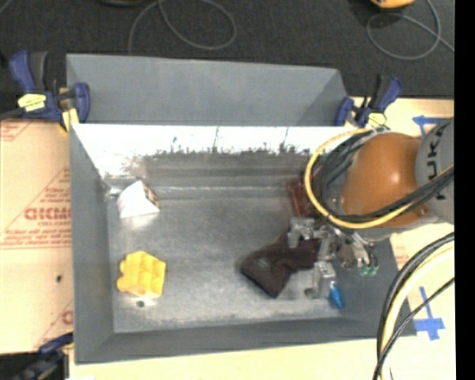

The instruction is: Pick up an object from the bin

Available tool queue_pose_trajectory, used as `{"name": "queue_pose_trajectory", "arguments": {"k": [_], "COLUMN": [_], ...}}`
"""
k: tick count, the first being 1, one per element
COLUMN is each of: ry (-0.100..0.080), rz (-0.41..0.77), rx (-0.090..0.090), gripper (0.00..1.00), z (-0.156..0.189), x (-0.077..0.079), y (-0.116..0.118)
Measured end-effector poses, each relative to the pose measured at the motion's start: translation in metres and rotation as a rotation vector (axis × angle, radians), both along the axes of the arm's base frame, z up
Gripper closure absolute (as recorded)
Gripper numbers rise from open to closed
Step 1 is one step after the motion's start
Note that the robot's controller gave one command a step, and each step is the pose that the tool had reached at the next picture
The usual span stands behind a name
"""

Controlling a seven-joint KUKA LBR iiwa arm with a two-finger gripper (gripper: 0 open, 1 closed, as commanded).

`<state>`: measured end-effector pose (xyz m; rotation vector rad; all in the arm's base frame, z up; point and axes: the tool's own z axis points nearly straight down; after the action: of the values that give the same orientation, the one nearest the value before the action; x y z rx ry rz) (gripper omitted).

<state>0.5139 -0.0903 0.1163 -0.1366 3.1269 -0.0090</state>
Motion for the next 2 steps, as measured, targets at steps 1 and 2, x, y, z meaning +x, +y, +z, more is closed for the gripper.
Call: {"name": "queue_pose_trajectory", "arguments": {"k": [1,2], "ry": [0.002,-0.003], "rz": [0.178,0.479], "rx": [-0.001,-0.007], "gripper": [0.0,1.0], "z": [-0.036,-0.043], "x": [0.01,-0.004], "y": [0.008,0.023]}}
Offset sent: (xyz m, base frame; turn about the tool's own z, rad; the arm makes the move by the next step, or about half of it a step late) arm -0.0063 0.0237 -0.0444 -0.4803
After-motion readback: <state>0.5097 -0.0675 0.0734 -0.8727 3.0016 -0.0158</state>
